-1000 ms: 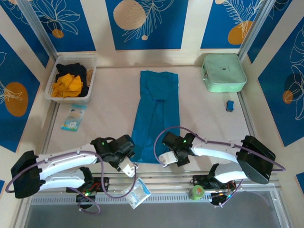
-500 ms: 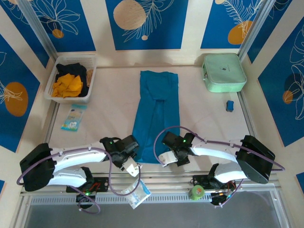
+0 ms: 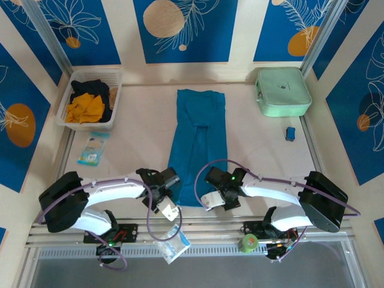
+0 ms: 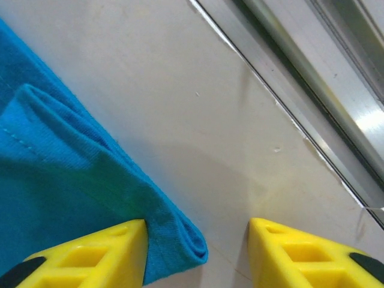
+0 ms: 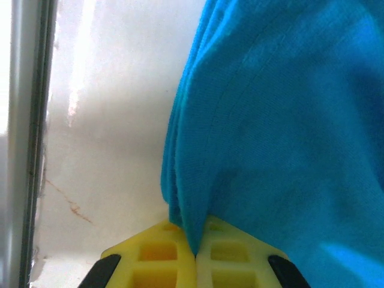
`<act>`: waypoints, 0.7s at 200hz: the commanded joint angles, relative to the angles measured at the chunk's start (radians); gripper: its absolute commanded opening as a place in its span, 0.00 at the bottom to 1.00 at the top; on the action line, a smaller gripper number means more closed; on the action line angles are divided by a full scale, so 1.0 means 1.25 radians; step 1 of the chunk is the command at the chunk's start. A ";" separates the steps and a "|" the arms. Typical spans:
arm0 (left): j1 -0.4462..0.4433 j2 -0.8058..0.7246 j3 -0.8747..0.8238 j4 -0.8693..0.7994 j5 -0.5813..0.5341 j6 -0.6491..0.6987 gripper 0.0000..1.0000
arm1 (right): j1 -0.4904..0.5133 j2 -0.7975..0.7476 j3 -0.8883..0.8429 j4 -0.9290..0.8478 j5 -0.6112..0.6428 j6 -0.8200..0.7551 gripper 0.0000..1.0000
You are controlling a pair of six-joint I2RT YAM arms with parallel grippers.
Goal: Fold and stack the t-shirts
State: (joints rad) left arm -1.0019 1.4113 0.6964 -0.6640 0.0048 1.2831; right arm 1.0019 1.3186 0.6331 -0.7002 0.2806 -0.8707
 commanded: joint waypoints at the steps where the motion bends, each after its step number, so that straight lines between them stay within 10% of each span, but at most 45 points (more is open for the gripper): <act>1: 0.028 0.073 0.025 0.074 -0.016 0.029 0.45 | 0.009 -0.008 0.003 -0.048 -0.028 0.017 0.00; 72: 0.043 0.252 0.121 0.137 -0.015 0.021 0.35 | 0.027 -0.044 0.005 -0.053 -0.031 0.023 0.00; 112: 0.044 0.260 0.123 0.164 -0.025 0.022 0.00 | 0.027 -0.067 0.000 -0.053 -0.029 0.023 0.00; 140: 0.044 0.226 0.114 0.171 -0.037 0.002 0.00 | 0.025 -0.082 -0.001 -0.066 -0.023 0.029 0.00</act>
State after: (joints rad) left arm -0.9638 1.6379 0.8948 -0.7883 0.0330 1.2903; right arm 1.0283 1.2438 0.6327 -0.7353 0.2806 -0.8547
